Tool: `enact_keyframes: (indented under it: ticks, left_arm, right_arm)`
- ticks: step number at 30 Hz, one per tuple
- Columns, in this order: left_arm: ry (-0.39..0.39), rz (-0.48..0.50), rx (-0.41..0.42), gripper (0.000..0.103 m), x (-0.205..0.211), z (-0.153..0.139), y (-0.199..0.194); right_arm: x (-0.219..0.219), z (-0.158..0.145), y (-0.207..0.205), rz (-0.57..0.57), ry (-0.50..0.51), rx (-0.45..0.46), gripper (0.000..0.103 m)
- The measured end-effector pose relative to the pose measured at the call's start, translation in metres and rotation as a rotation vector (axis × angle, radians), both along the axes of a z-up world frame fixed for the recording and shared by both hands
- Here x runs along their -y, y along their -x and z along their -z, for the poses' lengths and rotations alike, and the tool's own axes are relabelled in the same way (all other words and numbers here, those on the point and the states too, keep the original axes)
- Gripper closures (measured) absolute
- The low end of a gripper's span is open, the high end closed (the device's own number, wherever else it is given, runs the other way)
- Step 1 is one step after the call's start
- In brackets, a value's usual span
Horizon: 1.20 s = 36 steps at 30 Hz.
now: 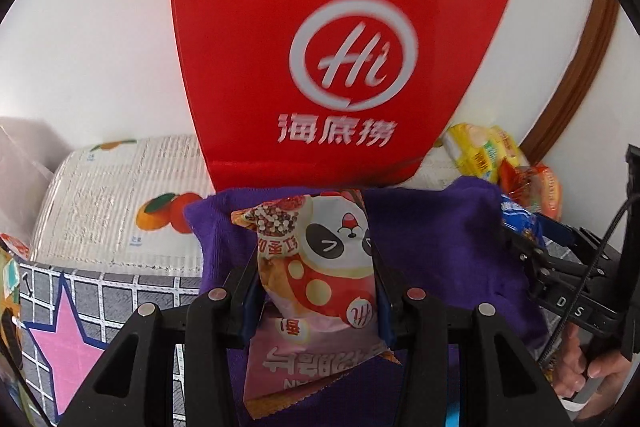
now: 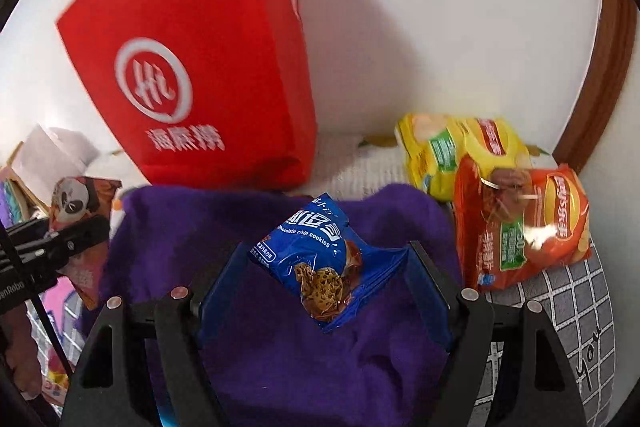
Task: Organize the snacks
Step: 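Carry the panda bag in the left tool and cookie packet in the right tool over the purple towel, then lower both bags onto the purple towel and open both tools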
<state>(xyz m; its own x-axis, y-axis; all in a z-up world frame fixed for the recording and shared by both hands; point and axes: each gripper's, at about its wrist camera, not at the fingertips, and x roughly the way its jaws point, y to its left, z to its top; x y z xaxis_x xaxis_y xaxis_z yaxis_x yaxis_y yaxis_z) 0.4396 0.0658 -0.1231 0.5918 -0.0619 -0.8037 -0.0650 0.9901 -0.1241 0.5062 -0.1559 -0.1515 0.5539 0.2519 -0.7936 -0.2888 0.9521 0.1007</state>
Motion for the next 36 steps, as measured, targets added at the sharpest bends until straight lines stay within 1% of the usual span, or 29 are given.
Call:
enact_keyframes:
  ticks: [3,6,11,17,21,25,27,30,36]
  left_arm:
    - [-0.003,-0.013,-0.022,0.06,-0.002,0.01,-0.005]
    - [-0.004,-0.021,-0.047,0.06,-0.004,0.02,-0.01]
    - [0.0,-0.026,-0.069,0.06,-0.005,0.029,-0.013]
    - [0.018,-0.022,-0.08,0.06,-0.005,0.034,-0.016]
    - [0.011,-0.015,-0.087,0.06,-0.003,0.036,-0.017]
    - [0.006,-0.018,-0.108,0.06,-0.002,0.041,-0.02]
    - [0.007,-0.026,-0.124,0.06,-0.003,0.044,-0.02]
    - [0.014,-0.023,-0.132,0.06,-0.004,0.047,-0.02]
    - [0.004,-0.02,-0.147,0.06,-0.001,0.05,-0.021]
  right_arm:
    - [0.004,0.013,-0.006,0.017,0.011,-0.035,0.025]
    - [0.003,0.022,-0.009,0.021,0.02,-0.053,0.025]
    - [-0.001,0.036,-0.013,0.018,0.055,-0.071,0.025]
    - [-0.006,0.047,-0.014,0.024,0.09,-0.086,0.025]
    - [-0.009,0.054,-0.015,0.028,0.106,-0.097,0.025]
    - [-0.015,0.061,-0.016,0.025,0.142,-0.109,0.025]
    - [-0.015,0.063,-0.015,0.024,0.147,-0.114,0.025]
    - [-0.014,0.067,-0.017,0.023,0.151,-0.129,0.025]
    - [-0.014,0.076,-0.019,0.028,0.161,-0.159,0.025]
